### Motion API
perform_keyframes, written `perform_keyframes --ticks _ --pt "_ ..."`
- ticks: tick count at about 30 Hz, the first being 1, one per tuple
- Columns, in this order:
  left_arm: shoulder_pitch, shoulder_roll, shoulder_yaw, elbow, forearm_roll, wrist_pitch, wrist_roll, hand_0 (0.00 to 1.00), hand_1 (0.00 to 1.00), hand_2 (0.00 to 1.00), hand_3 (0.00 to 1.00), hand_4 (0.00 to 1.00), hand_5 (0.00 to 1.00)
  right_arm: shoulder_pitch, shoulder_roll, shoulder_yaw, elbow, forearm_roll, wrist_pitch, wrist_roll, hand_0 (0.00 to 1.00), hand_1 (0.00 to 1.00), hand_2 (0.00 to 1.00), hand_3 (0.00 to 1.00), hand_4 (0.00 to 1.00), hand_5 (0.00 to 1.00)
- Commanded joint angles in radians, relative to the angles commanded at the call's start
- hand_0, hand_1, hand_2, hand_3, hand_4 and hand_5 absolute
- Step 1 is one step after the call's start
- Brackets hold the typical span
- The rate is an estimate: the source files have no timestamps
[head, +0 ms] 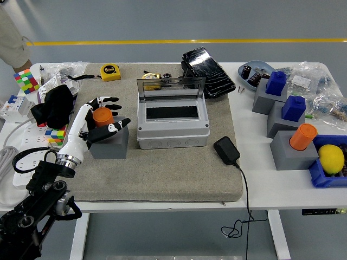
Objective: Fetch the battery,place it into the box,close the lid of the box
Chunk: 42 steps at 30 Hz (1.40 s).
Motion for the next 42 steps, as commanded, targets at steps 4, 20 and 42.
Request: perform_keyframes --ticks 4,20,42 --pt "-0.015 -0.002 0.015 0.022 -0.001 0.011 -0.013 0.404 0.492 0.509 0.558 0.873 0.002 0.002 -0.001 -0.004 0.0 0.006 0.0 0.001 0.609 0.659 0.684 0.586 0.983 0.553" --pt "-0.05 -0.025 0.03 0.089 -0.046 0.039 -0.067 0.23 0.16 0.16 0.177 0.484 0.002 -0.004 -0.001 -0.004 0.0 0.001 0.001 0.0 0.609 0.659 0.684 0.586 0.983 0.554" --pt "-0.105 0.012 0.066 -0.034 0.039 0.016 -0.021 0.227 0.135 0.132 0.161 0.392 0.002 -0.004 0.002 0.007 0.0 0.002 -0.001 0.003 0.609 0.659 0.683 0.587 0.984 0.554"
